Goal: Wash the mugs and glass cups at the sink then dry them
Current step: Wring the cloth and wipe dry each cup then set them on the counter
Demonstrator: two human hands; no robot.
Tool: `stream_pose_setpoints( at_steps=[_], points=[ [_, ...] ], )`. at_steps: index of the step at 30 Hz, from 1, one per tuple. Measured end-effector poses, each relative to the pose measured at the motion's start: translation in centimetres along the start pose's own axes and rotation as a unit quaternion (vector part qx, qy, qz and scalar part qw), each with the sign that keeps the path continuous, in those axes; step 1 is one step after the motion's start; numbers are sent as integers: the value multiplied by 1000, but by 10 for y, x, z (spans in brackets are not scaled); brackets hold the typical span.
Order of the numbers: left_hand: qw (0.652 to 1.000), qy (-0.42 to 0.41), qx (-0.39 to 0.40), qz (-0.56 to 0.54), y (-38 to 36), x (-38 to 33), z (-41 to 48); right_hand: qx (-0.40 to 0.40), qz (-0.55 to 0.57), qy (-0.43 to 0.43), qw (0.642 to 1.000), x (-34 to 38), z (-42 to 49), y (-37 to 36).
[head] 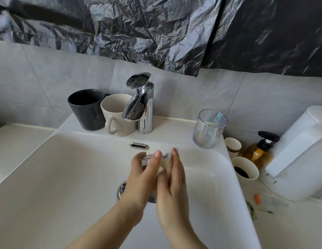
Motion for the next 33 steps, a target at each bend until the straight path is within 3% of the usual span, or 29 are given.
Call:
stream_pose_setpoints(
  at_steps=[2, 6, 9, 11, 13, 15, 17, 21, 23, 25, 27, 30, 33],
  points=[
    [1000, 11, 1, -20, 1, 5, 0, 7, 55, 0, 998, 3, 1, 2],
    [999, 20, 26, -14, -1, 8, 3, 98, 215, -202, 950, -4, 12, 11],
    [998, 51, 38, -21, 0, 10, 8, 89, 104, -138, 981, 3, 2, 5],
    [995, 65, 72, -27, 1, 8, 7, 56, 111, -75, 989, 9, -6, -2],
    [995, 63, 77, -30, 4, 5, 6, 86, 169, -105, 976, 10, -2, -4],
    [996, 41, 77, -21, 1, 1, 1, 148, 242, -199, 938, 7, 5, 0],
    [999, 5, 33, 12, 0, 0, 2, 182, 233, -238, 925, -2, 6, 6],
    [996, -13, -70, 58, 14, -2, 9, 94, 125, -114, 981, 5, 0, 1],
    [996, -2, -59, 63, 12, -3, 6, 46, 85, -46, 994, 7, 1, -1],
    [999, 13, -13, 43, 5, -1, 1, 32, 70, -32, 997, 4, 4, -1],
    [999, 18, 19, 35, 0, 0, -2, 23, 112, -65, 991, -1, 6, 2],
    [999, 0, 24, 32, -1, -4, -3, 73, 242, -218, 942, -8, 11, 6],
    [999, -29, -9, 42, 3, -7, 2, 93, 219, -243, 941, -7, 8, 8]
  ],
)
Point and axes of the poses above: each hand's wrist, its own z-axis towards the middle knuckle, its own y-axis out of the back of the hand, x = y × z, the point moved 5 cm from there along z, towards the middle knuckle, and after that the axes turned 10 degrees about -y, right-handed, at the moved point
